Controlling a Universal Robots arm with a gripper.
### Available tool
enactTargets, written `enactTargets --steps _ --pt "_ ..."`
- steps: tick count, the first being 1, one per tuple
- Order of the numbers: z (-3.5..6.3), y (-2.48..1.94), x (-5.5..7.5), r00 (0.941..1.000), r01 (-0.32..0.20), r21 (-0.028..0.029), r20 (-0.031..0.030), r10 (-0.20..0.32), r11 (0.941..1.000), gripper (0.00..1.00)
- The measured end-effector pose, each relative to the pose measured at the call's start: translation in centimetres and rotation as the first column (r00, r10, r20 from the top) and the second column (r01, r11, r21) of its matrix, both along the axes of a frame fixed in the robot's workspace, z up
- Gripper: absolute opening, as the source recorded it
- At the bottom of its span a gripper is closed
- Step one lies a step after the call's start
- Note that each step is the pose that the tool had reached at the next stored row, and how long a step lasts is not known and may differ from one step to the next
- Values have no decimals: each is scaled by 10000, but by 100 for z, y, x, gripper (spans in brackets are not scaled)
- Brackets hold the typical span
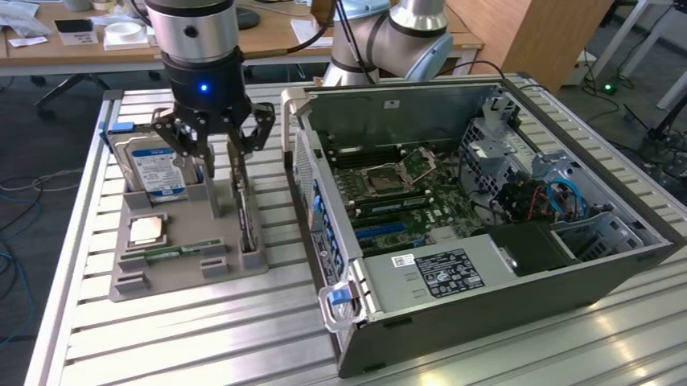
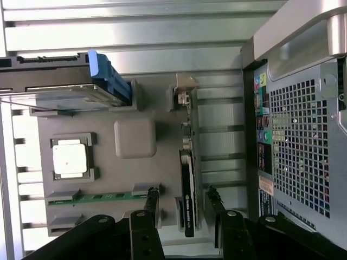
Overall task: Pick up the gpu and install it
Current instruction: 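Pick up the gpu and move the gpu toward the slot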
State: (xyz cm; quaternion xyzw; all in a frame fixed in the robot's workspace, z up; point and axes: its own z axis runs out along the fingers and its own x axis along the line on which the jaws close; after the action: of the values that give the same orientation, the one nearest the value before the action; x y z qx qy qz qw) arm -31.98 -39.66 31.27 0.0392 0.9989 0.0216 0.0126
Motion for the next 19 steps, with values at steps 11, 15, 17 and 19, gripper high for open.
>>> enactTargets --steps 11,15,17,19 --pt "-28 -27 47 10000 0 14 -1 0 10000 47" --pt "-39 -27 48 10000 -1 17 1 1 10000 47" --pt "-65 -28 48 10000 -1 16 0 1 10000 47" --pt "-94 -27 51 10000 -1 16 0 1 10000 47"
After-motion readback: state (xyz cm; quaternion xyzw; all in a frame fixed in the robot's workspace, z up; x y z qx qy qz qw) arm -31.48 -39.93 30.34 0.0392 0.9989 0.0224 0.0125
